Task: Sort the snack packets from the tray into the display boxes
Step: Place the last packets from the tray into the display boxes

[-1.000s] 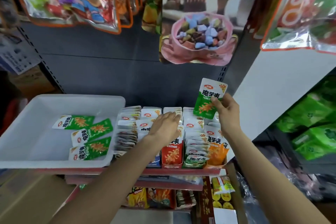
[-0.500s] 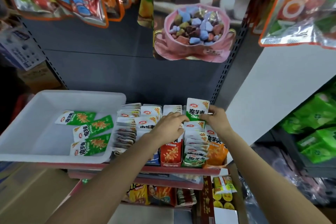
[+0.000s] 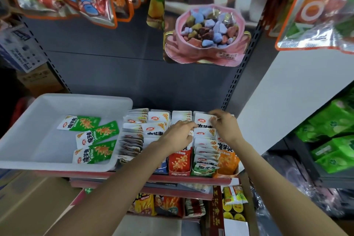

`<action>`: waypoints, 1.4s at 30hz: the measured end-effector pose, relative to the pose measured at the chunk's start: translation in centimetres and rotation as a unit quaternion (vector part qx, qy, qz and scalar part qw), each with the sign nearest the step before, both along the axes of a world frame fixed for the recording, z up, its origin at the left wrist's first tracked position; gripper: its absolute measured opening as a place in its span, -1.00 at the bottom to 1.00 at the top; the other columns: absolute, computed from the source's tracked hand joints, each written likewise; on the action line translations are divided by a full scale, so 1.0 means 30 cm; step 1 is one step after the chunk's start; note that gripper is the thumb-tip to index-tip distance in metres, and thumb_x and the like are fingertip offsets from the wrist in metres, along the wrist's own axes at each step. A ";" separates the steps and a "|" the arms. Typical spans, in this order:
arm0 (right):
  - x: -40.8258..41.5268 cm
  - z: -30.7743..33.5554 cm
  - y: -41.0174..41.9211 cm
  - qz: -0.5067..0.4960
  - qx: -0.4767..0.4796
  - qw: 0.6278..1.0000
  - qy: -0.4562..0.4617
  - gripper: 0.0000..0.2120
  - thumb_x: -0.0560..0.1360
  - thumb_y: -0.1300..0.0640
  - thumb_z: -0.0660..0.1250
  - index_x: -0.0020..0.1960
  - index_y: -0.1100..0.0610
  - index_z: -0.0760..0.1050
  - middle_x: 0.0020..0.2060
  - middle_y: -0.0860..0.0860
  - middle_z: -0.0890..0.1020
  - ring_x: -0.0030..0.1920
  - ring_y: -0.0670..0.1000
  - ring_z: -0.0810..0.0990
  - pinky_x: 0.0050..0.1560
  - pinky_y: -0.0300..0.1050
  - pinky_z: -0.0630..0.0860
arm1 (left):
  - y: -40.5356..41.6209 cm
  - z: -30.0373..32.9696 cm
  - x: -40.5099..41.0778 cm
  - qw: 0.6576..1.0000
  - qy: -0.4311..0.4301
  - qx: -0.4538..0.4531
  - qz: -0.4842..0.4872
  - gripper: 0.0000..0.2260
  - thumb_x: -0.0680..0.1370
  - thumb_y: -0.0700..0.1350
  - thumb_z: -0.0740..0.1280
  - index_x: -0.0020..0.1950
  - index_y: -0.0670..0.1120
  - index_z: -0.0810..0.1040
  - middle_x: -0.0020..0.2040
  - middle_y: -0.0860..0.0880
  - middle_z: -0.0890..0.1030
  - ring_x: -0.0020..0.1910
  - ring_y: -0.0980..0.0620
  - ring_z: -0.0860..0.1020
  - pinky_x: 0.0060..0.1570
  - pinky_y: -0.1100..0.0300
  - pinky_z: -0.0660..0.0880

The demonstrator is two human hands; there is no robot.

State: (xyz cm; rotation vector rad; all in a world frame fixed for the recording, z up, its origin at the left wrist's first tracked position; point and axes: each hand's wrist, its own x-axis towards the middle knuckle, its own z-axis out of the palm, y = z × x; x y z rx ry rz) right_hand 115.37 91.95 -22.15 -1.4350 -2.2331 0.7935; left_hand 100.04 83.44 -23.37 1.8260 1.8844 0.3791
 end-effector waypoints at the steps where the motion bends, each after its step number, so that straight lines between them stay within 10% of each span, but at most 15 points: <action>1: 0.001 0.001 -0.006 0.007 0.017 1.000 0.011 -0.79 0.57 0.27 0.20 0.13 0.16 0.56 -0.02 0.03 0.62 -0.08 0.01 0.54 -0.12 -0.25 0.35 | -0.002 0.002 0.001 1.000 -0.001 0.004 -0.001 -0.59 0.58 -0.20 0.18 0.43 -0.02 0.30 0.39 -0.01 0.40 0.37 0.01 0.32 0.32 0.03 0.33; 12: -0.076 0.001 -0.040 0.005 0.041 0.994 -0.097 -0.74 0.53 0.28 0.22 0.19 0.19 0.53 0.14 0.17 0.58 0.14 0.19 0.52 0.09 -0.10 0.40 | -0.051 0.066 -0.047 0.995 -0.037 0.090 0.010 -0.68 0.59 -0.19 0.20 0.35 -0.04 0.40 0.32 0.00 0.44 0.31 0.03 0.35 0.29 0.06 0.35; 21: -0.466 0.120 -0.307 0.157 0.021 0.987 0.018 -0.78 0.53 0.31 0.23 0.10 0.21 0.58 0.05 0.12 0.57 0.01 0.06 0.56 -0.07 -0.37 0.31 | -0.292 0.079 -0.409 0.946 -0.133 0.207 0.212 -0.84 0.55 -0.20 0.28 0.11 -0.09 0.56 -0.05 -0.02 0.64 -0.11 0.04 0.58 -0.06 0.13 0.53; 31: -0.979 -0.072 -0.544 0.255 -0.099 0.958 -0.090 -0.60 0.54 0.24 0.26 0.38 0.17 0.37 0.34 0.13 0.44 0.26 0.11 0.48 0.28 -0.12 0.38 | -0.545 -0.079 -0.909 0.909 -0.127 -0.047 0.393 -0.77 0.57 -0.23 0.23 0.20 -0.25 0.53 0.19 -0.19 0.56 0.18 -0.13 0.51 0.04 0.21 0.39; 39: -1.112 -0.257 -0.576 0.233 -0.175 0.917 -0.271 -0.53 0.60 0.12 0.15 0.47 0.21 0.16 0.00 0.15 0.58 -0.09 0.07 0.54 -0.10 -0.14 0.47 | -0.537 -0.188 -1.051 0.897 -0.127 -0.234 0.353 -0.69 0.55 -0.11 0.33 0.19 -0.30 0.48 0.13 -0.23 0.55 0.03 -0.15 0.54 -0.17 0.19 0.35; 42: -1.132 -0.260 -0.574 0.252 -0.184 0.892 -0.328 -0.64 0.63 0.14 0.07 0.39 0.24 0.28 0.18 0.17 0.52 0.01 0.07 0.49 0.05 -0.11 0.42 | -0.510 -0.201 -1.042 0.881 -0.155 -0.266 0.360 -0.67 0.58 -0.17 0.29 0.29 -0.30 0.41 0.23 -0.20 0.50 0.07 -0.11 0.49 -0.10 0.18 0.33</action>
